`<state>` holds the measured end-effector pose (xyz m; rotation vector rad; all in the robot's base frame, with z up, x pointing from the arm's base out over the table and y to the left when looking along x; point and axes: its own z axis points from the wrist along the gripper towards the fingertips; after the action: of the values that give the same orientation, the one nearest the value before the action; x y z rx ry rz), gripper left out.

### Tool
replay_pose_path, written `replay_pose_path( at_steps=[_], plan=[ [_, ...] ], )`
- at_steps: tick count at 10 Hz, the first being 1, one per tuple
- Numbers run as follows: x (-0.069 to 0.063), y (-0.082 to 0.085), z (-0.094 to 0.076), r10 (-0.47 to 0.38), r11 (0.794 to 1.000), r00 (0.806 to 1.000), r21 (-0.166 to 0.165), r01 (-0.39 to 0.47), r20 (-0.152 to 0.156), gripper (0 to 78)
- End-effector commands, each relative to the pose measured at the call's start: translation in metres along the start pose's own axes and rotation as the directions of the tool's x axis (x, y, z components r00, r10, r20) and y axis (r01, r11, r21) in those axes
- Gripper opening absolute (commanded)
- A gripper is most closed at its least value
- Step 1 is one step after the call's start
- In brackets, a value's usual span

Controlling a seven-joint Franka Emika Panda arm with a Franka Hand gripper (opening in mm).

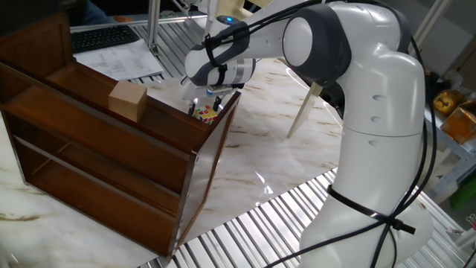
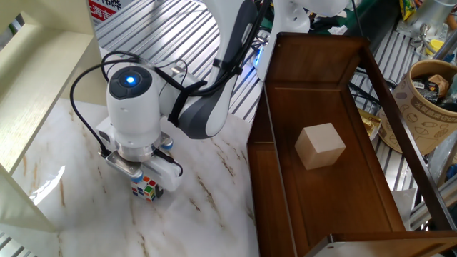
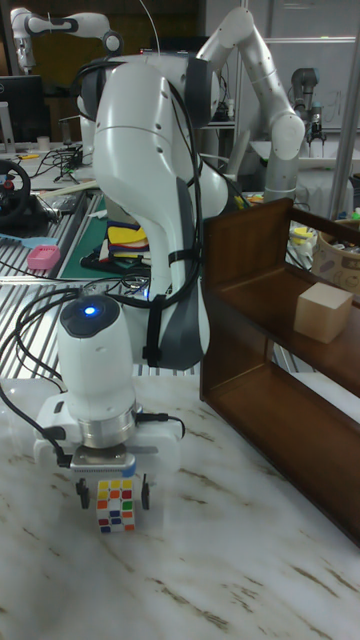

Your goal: Put the object on the shelf

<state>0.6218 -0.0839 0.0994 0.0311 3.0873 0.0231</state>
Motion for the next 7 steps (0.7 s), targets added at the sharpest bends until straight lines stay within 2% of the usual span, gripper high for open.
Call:
replay_pose_path(
  at_steps=[1, 3, 4, 7],
  plan=[
    [-0.0009, -0.0001, 0.0055, -0.01, 1.0, 1.0, 0.0, 0.01, 0.005, 77.1],
    [-0.0009, -0.0001, 0.0058, -0.011, 1.0, 1.0, 0.0, 0.011, 0.005, 77.1],
    [-0.0009, -0.0001, 0.0059, -0.01, 1.0, 1.0, 0.0, 0.01, 0.005, 1.0],
    [-0.0009, -0.0001, 0.0059, -0.01, 1.0, 1.0, 0.0, 0.01, 0.005, 1.0]
  ],
)
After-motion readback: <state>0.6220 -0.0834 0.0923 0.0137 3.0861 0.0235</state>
